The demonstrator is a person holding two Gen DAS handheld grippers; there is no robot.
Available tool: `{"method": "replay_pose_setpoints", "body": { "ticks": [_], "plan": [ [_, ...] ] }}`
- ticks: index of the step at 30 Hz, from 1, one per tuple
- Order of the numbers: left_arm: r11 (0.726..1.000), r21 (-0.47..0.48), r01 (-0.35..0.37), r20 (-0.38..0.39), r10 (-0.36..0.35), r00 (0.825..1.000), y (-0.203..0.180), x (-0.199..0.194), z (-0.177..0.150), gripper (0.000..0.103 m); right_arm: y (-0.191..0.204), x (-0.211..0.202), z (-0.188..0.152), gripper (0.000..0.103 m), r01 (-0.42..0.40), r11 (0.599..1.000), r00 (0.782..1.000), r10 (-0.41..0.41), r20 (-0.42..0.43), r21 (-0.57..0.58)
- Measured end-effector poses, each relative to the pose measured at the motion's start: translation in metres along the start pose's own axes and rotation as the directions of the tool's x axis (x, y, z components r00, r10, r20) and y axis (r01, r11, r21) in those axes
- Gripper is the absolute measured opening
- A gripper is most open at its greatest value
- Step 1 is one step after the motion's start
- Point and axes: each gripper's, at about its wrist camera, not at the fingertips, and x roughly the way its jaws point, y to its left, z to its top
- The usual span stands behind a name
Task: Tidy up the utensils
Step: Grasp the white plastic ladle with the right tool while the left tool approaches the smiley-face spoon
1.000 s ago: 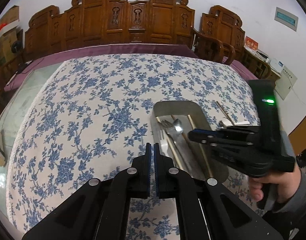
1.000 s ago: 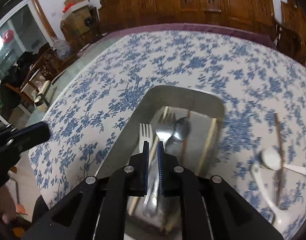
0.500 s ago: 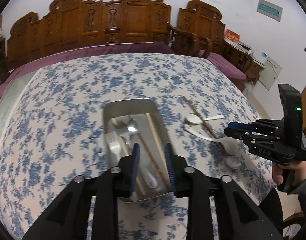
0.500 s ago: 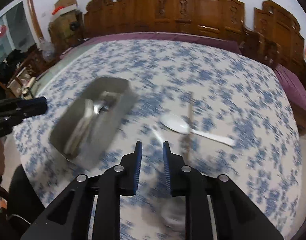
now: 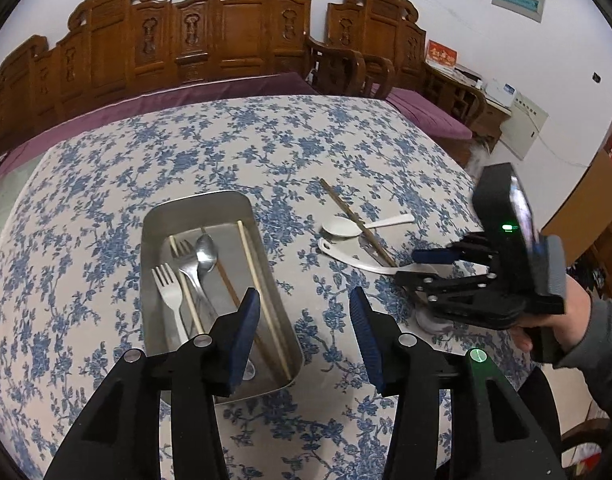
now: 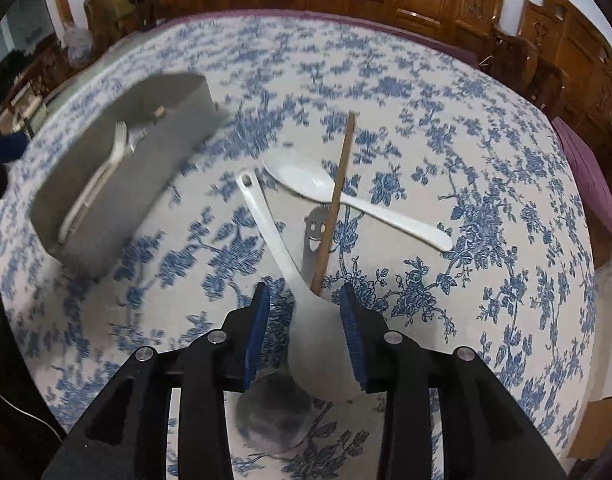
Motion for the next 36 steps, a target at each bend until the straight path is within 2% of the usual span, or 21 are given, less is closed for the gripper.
{"method": "replay_pose_setpoints", "body": {
  "ticks": [6, 14, 24, 29, 36],
  "plan": [
    [1.0, 0.011, 0.007, -0.014, -0.007, 1.0, -0.009, 0.004, -0.003, 0.044, -0.001, 0.017, 0.005, 0.039, 0.035, 0.998, 0.996, -0.039, -0.074, -0.059],
    [0.999, 0.032, 0.024, -0.031, -0.023, 0.999, -0.022, 0.01, -0.006, 0.044, 0.001, 0.016, 0.001, 0.037, 0.069, 0.991, 0.992, -0.081, -0.098, -0.118],
    [0.999, 0.043, 0.027, -0.04, -0.025, 0.999, -0.026, 0.011, -0.009, 0.044, -0.016, 0.003, 0.005, 0.009, 0.032, 0.998, 0.995, -0.037, -0.095, -0.055],
    [0.999, 0.046, 0.029, -0.046, -0.027, 0.999, -0.03, 0.013, -0.01, 0.044, -0.022, -0.009, 0.002, 0.003, 0.004, 0.999, 0.997, -0.007, -0.078, -0.037],
    [0.998, 0.052, 0.038, -0.061, -0.035, 0.998, -0.041, 0.024, -0.011, 0.044, -0.029, -0.034, -0.012, 0.002, -0.027, 1.0, 1.0, 0.027, -0.015, 0.01]
  ]
}}
